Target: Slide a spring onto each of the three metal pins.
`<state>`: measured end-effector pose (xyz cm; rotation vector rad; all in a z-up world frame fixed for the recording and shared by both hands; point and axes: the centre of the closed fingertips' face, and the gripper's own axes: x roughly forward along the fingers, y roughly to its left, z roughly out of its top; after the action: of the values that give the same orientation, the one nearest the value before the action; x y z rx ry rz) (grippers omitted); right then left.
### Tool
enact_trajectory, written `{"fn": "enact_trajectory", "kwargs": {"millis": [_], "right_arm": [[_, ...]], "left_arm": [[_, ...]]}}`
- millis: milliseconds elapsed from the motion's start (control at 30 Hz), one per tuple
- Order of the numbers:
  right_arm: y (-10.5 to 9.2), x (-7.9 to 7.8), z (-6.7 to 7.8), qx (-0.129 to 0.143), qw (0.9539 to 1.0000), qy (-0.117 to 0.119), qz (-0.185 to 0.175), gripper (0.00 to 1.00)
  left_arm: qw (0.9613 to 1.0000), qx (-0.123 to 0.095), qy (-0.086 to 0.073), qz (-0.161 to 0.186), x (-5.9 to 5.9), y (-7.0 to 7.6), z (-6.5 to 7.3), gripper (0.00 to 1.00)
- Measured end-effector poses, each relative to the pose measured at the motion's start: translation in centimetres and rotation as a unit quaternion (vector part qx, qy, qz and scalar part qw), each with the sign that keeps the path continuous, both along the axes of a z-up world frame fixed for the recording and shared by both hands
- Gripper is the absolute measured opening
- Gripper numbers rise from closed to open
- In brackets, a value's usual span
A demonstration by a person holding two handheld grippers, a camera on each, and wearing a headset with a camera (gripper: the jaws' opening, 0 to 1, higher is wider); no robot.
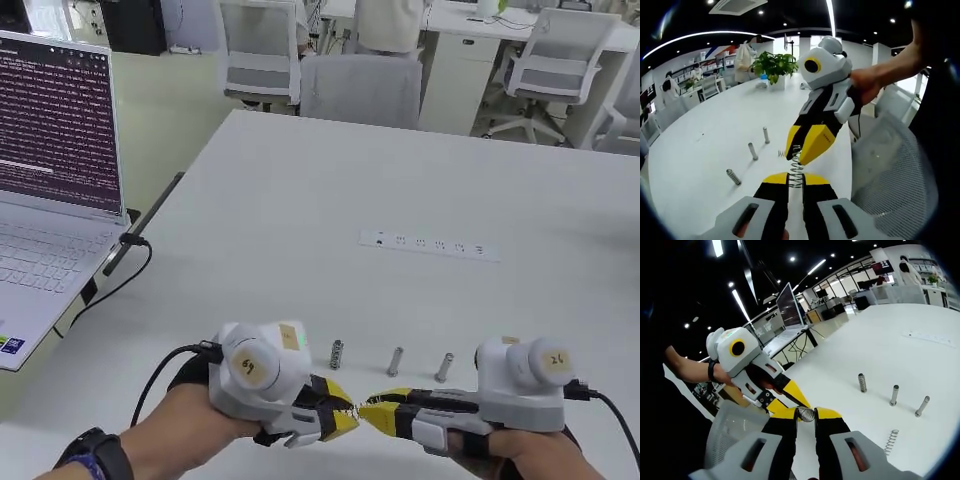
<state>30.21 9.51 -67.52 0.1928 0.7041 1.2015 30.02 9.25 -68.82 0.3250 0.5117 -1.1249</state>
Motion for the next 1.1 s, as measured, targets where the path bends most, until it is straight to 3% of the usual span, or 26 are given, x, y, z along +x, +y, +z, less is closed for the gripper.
{"fn": "enact_trajectory", "kwargs": {"millis": [300,433,767,1033,1100], "right_arm": [[0.43,-0.1,0.91,-0.011,0.9996,-0.009,0.024,0.08],[0.48,-0.12,0.88,-0.033,0.9986,-0.018,0.038,0.08],[0.77,-0.34,0.97,-0.053,0.9965,-0.033,0.056,0.08],[0.76,-0.78,1.11,-0.08,0.99,-0.062,0.097,0.09],[0.57,-0.88,1.03,-0.098,0.9857,-0.074,0.115,0.1]], "left_arm": [[1.0,-0.004,-0.008,-0.002,-0.02,-0.4,0.13,0.02],[0.9999,0.001,-0.016,-0.006,-0.13,-0.71,0.01,0.02],[0.9999,-0.002,-0.014,-0.001,-0.04,-0.9,-0.18,0.03],[0.9998,-0.01,-0.014,-0.005,-0.37,-0.98,-0.03,0.02],[0.9998,-0.011,-0.016,-0.007,-0.39,-1.07,0.06,0.02]]}}
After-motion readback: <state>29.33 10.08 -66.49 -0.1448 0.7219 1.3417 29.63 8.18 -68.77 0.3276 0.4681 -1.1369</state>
